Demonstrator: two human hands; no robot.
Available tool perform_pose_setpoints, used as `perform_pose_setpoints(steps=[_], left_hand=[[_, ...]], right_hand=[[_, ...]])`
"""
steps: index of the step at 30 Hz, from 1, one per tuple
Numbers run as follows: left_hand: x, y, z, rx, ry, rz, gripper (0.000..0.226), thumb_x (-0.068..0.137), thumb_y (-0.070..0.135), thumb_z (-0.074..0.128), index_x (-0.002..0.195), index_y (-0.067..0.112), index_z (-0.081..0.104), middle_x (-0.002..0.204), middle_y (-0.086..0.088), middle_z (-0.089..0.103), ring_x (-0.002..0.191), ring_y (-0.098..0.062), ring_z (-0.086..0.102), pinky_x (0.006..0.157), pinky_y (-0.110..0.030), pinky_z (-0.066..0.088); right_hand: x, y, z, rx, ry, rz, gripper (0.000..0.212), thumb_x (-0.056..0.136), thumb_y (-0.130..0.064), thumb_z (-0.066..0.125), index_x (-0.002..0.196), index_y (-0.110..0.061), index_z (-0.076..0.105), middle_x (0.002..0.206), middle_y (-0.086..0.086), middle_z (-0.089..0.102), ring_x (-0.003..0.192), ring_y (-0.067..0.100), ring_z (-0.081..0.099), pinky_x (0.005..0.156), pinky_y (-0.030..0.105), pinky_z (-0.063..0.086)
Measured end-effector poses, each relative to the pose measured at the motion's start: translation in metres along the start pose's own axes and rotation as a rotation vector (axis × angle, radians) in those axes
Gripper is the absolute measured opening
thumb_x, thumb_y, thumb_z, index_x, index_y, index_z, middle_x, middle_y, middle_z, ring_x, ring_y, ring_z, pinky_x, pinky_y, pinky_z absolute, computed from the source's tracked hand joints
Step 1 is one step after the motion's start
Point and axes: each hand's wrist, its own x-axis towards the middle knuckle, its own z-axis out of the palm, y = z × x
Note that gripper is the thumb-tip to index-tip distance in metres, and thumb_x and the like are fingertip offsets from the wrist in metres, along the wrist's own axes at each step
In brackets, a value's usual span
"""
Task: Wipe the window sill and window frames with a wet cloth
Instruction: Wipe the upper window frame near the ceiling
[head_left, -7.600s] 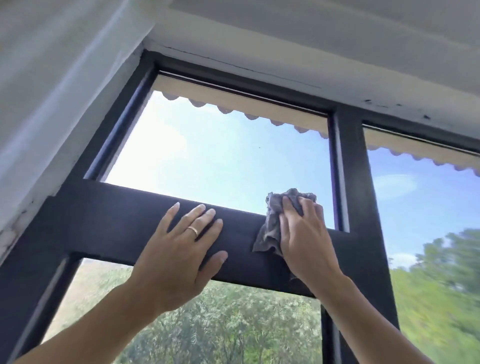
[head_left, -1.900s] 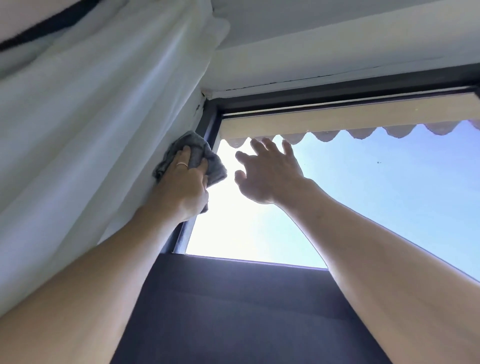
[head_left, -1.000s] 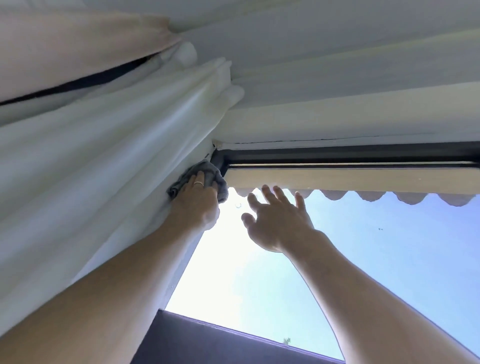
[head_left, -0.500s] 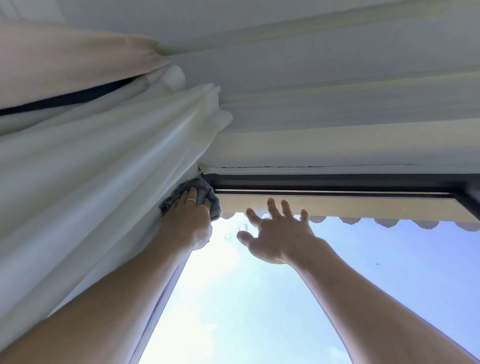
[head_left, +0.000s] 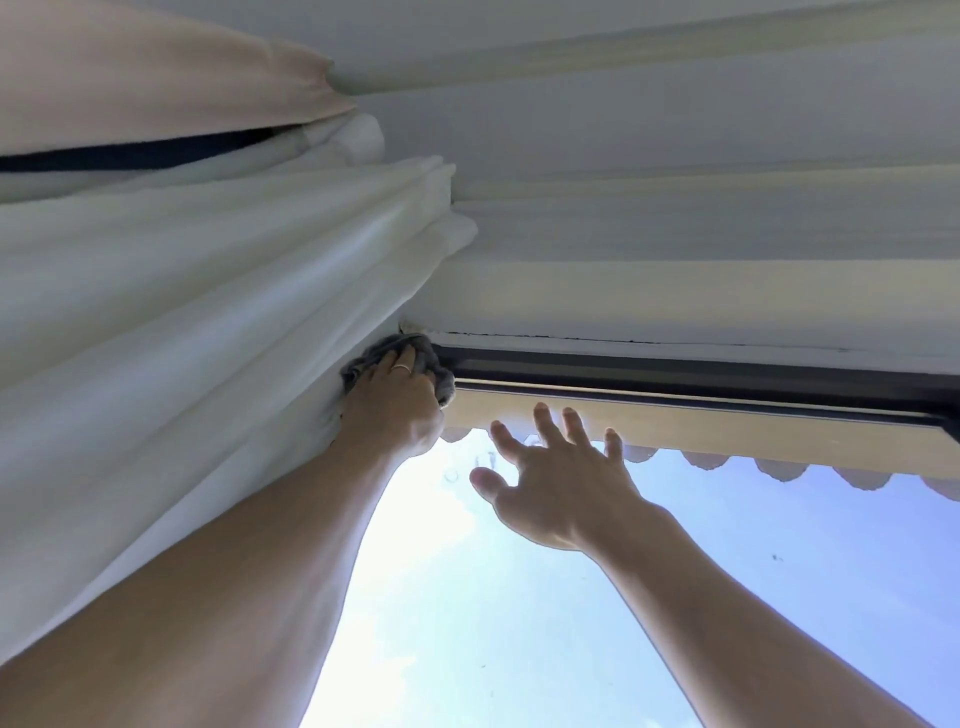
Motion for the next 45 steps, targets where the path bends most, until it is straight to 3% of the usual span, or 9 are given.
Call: perform_pose_setpoints(steps=[5,11,18,24,28,32,34,39,45], left_hand=[[-0.004,0.018,-0.01,0.052,-0.075,0.218,0.058,0.1,0.02,0.035,0.156,0.026,0.019,0.164,0.004,-0.003,0.151,-0.017,0.0,0.121,-0.034,0.004],[0.007,-0.002,-0.007,0.104,-0.141,0.016,0.06,0.1,0.019,0.029,0.157,0.023,0.01,0.164,-0.002,-0.009,0.151,-0.021,-0.003,0.123,-0.04,0.002],[0.003,0.031,-0.015,0.089,-0.177,0.2,0.061,0.1,0.015,0.031,0.156,0.031,0.014,0.164,0.0,-0.008,0.151,-0.02,-0.001,0.122,-0.04,0.007],[0.002,0.056,-0.011,-0.048,-0.15,0.199,0.061,0.098,0.014,0.035,0.152,0.041,0.025,0.164,-0.006,-0.004,0.151,-0.024,-0.002,0.121,-0.046,0.005],[-0.001,0.092,-0.009,-0.133,-0.123,0.332,0.058,0.1,0.017,0.036,0.149,0.046,0.028,0.165,-0.001,-0.006,0.151,-0.019,-0.006,0.121,-0.045,0.004],[0.005,0.066,-0.005,-0.117,-0.154,0.184,0.054,0.101,0.021,0.034,0.147,0.05,0.028,0.164,0.0,-0.007,0.151,-0.019,-0.007,0.12,-0.05,0.004],[0.004,0.069,-0.004,-0.169,-0.125,0.14,0.053,0.101,0.02,0.034,0.146,0.047,0.034,0.164,-0.001,-0.007,0.151,-0.02,-0.007,0.12,-0.05,0.004],[-0.002,0.118,-0.005,-0.226,-0.114,0.384,0.061,0.098,0.011,0.038,0.145,0.05,0.033,0.164,0.001,-0.007,0.151,-0.018,-0.009,0.121,-0.045,0.006],[-0.001,0.101,-0.005,-0.213,-0.101,0.22,0.061,0.099,0.011,0.035,0.145,0.051,0.034,0.165,0.001,-0.005,0.151,-0.016,-0.008,0.121,-0.043,0.006]], right_hand=[[-0.001,-0.002,0.0,0.009,-0.02,-0.002,0.063,0.099,-0.063,0.017,0.155,-0.042,-0.002,0.164,0.001,-0.018,0.15,0.027,-0.019,0.118,0.057,-0.007],[0.0,0.006,-0.003,0.028,-0.056,-0.025,0.064,0.099,-0.064,0.019,0.155,-0.042,-0.002,0.163,-0.001,-0.019,0.149,0.025,-0.02,0.119,0.055,-0.009],[-0.007,0.026,-0.015,0.071,-0.034,-0.075,0.071,0.099,-0.059,0.032,0.157,-0.033,0.001,0.165,0.002,-0.011,0.151,0.019,-0.014,0.12,0.049,-0.007],[-0.029,0.066,-0.016,-0.087,-0.035,0.233,0.078,0.091,-0.076,0.018,0.156,-0.037,0.0,0.163,0.011,-0.015,0.149,0.038,-0.015,0.11,0.068,-0.009],[-0.026,0.069,-0.023,-0.021,-0.078,0.199,0.079,0.091,-0.075,0.026,0.156,-0.039,0.002,0.164,0.008,-0.012,0.15,0.037,-0.01,0.119,0.057,0.004],[-0.037,0.089,-0.028,-0.002,-0.1,0.112,0.073,0.095,-0.07,0.028,0.156,-0.041,0.0,0.164,-0.001,-0.014,0.151,0.025,-0.012,0.122,0.046,0.002],[-0.039,0.092,-0.025,-0.012,-0.079,0.09,0.071,0.097,-0.067,0.026,0.156,-0.039,-0.002,0.164,0.0,-0.015,0.151,0.025,-0.013,0.122,0.044,0.0],[-0.038,0.093,-0.027,0.075,-0.083,0.053,0.073,0.098,-0.062,0.034,0.157,-0.033,0.003,0.164,0.0,-0.014,0.151,0.026,-0.014,0.121,0.043,0.001],[-0.065,0.139,-0.036,0.0,-0.007,0.085,0.066,0.101,-0.059,0.026,0.157,-0.029,0.007,0.165,-0.001,-0.013,0.152,0.019,-0.007,0.122,0.045,0.001]])
